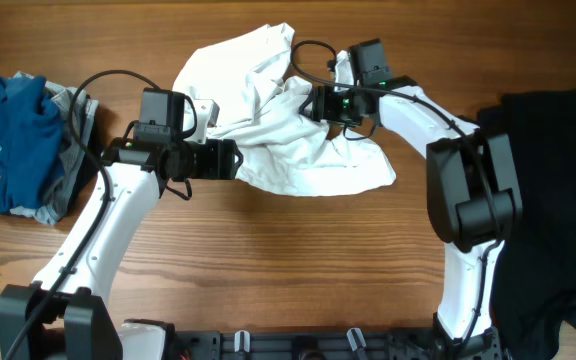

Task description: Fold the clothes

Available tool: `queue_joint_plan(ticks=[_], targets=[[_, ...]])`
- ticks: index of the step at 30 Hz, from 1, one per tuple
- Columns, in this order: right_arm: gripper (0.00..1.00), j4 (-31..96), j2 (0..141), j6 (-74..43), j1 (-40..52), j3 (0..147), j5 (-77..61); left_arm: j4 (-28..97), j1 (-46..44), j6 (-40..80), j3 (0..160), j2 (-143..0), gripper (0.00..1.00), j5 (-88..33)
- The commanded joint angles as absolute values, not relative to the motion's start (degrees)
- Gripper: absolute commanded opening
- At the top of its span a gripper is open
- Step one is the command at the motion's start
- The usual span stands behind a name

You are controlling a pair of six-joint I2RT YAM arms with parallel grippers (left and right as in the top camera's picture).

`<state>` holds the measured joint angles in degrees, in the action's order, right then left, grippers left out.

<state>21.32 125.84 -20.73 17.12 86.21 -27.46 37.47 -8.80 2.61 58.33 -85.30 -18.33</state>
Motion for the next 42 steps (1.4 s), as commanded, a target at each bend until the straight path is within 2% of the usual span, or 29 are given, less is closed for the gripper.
queue_joint_plan(ticks=[1,3,6,8,12,15,16,17,18,19,20,22,23,26,29,32,37,40,41,42], targets=[[0.15,21.2,125.1,-17.8,18.2,85.9,-29.0,37.5,-8.9,2.0,58.0,-85.4,0.82,-18.4],[0.05,20.9,121.4,-17.8,16.5,85.9,-29.0,37.5,-8.9,1.9,58.0,-85.4,0.83,-18.4],[0.04,21.0,114.2,-17.5,14.3,85.9,-28.9,37.4,-8.9,1.9,58.0,-85.4,0.83,-18.4],[0.04,21.7,107.8,-18.3,12.2,85.9,-27.1,37.4,-8.9,2.0,58.0,-85.4,0.77,-18.4],[0.04,32.6,95.7,-27.5,5.0,85.9,-6.0,37.5,-8.9,2.0,58.0,-85.6,0.78,-18.5],[0.04,46.5,93.5,-35.2,-3.0,85.9,6.5,37.5,-9.4,1.9,58.0,-87.0,0.81,-19.1],[0.16,52.4,93.9,-38.4,-6.5,85.7,8.5,37.5,-10.2,1.9,58.0,-87.6,0.82,-19.3],[0.5,56.2,94.3,-39.3,-9.5,85.6,6.9,37.4,-11.6,1.9,58.0,-88.5,0.84,-19.3],[0.67,57.6,94.4,-37.9,-11.4,85.6,2.8,37.1,-12.9,1.9,58.0,-89.1,0.84,-19.3],[0.68,57.2,94.4,-32.2,-12.5,85.6,-3.4,36.5,-14.6,1.9,58.0,-90.1,0.85,-19.2],[0.68,56.2,94.4,-26.8,-12.6,85.6,-8.3,36.1,-15.6,1.9,58.0,-90.9,0.85,-19.2],[0.68,53.0,94.4,-7.9,-10.6,85.6,-26.6,35.8,-17.5,1.9,58.0,-92.9,0.85,-19.2],[0.68,52.2,94.4,-4.1,-8.8,85.6,-30.3,36.0,-17.8,1.9,58.0,-93.5,0.84,-19.2],[0.69,45.7,96.7,-7.2,0.7,84.4,-21.8,36.2,-17.9,1.9,58.0,-94.7,0.85,-19.3],[0.68,36.1,106.7,-12.5,7.4,84.2,-10.5,37.2,-17.9,1.9,58.0,-94.7,0.87,-19.3],[0.68,25.5,116.9,-12.6,8.1,84.2,-11.8,38.2,-17.9,1.9,58.0,-94.7,0.87,-20.1],[0.67,10.8,126.0,-12.5,8.1,84.2,-16.4,38.4,-17.9,2.0,58.0,-94.7,0.87,-20.2],[0.57,9.7,127.6,-12.5,8.2,84.2,-20.8,38.6,-17.9,2.0,58.0,-94.7,0.86,-20.2],[0.4,9.2,127.5,-12.5,8.2,84.3,-22.1,38.6,-17.9,2.0,58.0,-94.7,0.86,-20.2],[0.31,8.4,127.5,-12.4,8.2,84.3,-23.4,38.6,-17.9,2.0,58.0,-94.7,0.86,-20.2]])
